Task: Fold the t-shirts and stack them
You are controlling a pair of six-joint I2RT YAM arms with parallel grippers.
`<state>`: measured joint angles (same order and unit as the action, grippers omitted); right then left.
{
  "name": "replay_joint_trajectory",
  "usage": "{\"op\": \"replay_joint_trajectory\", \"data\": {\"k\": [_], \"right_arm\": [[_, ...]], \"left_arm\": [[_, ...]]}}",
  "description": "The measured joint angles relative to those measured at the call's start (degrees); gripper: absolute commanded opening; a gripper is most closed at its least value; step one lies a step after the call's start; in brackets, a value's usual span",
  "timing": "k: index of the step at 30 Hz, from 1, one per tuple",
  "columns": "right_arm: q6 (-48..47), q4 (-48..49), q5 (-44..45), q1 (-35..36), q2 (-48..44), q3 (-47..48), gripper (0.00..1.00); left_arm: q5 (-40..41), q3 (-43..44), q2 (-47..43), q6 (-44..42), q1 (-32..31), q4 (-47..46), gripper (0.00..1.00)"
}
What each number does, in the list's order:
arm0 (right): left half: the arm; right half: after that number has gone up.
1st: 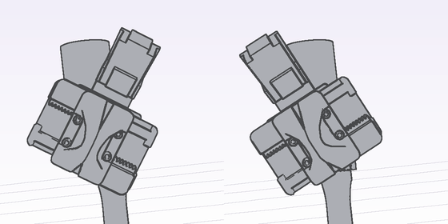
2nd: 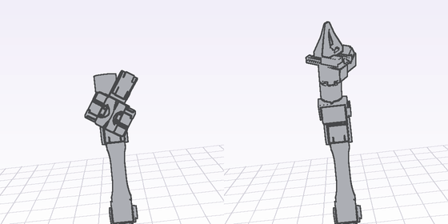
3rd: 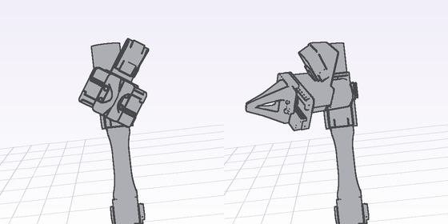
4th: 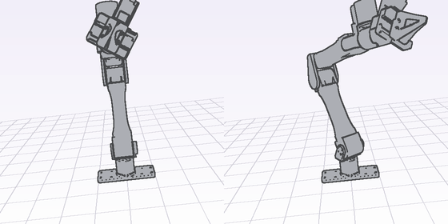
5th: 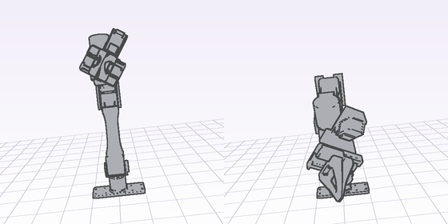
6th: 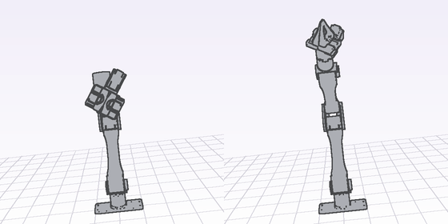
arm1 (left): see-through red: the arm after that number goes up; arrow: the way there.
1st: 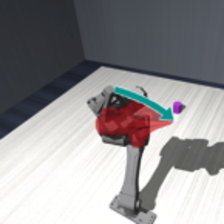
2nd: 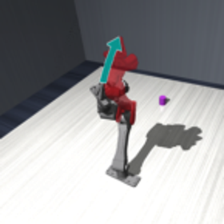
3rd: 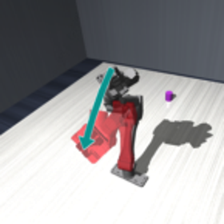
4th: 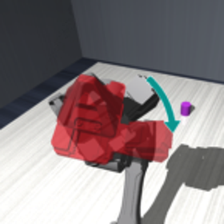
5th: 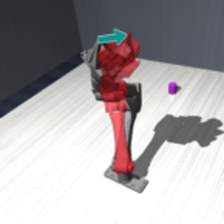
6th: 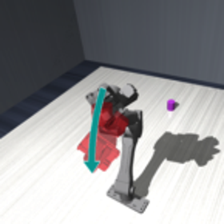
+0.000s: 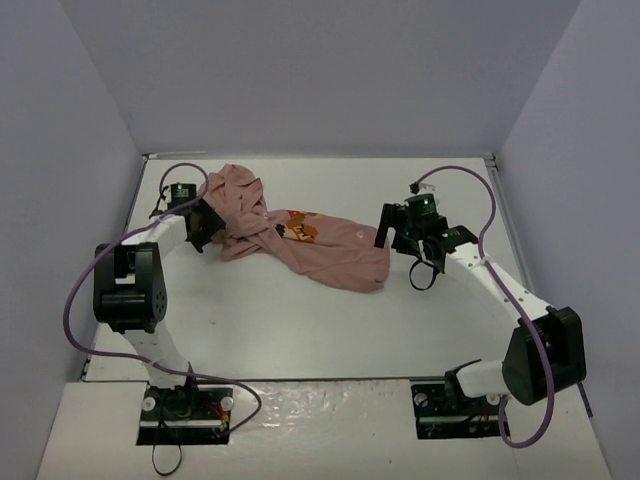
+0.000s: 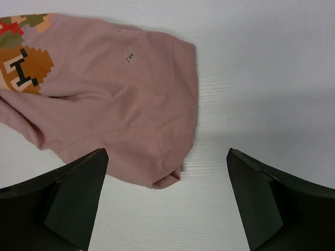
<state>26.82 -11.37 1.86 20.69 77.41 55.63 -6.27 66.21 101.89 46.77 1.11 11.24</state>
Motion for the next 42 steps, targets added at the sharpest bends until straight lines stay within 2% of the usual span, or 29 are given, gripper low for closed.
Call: {"op": "replay_joint_trajectory", "data": {"k": [7, 15, 20, 42], "right_arm": [[-1.76, 0.51, -1.65, 0.0, -0.16, -0.81, 0.93], [-3.12, 0.95, -4.38, 0.0, -0.56, -0.85, 0.93], [-3.32, 1.28, -4.99, 0.0, -1.04, -0.97, 0.93], [-3.95, 1.71, -5.81, 0.0, -2.48, -2.67, 0.93]], "left_arm": [[-2.52, 2.01, 3.71, -4.57, 2.13, -2.67, 0.47], [-5.79, 4.54, 4.42, -14.44, 3.51, -3.41, 0.47], [-8.53, 4.64, 5.29, -19.19, 3.72, -3.84, 0.43], [-17.21, 4.38, 7.3, -25.73, 4.69, -6.73, 0.38]]}}
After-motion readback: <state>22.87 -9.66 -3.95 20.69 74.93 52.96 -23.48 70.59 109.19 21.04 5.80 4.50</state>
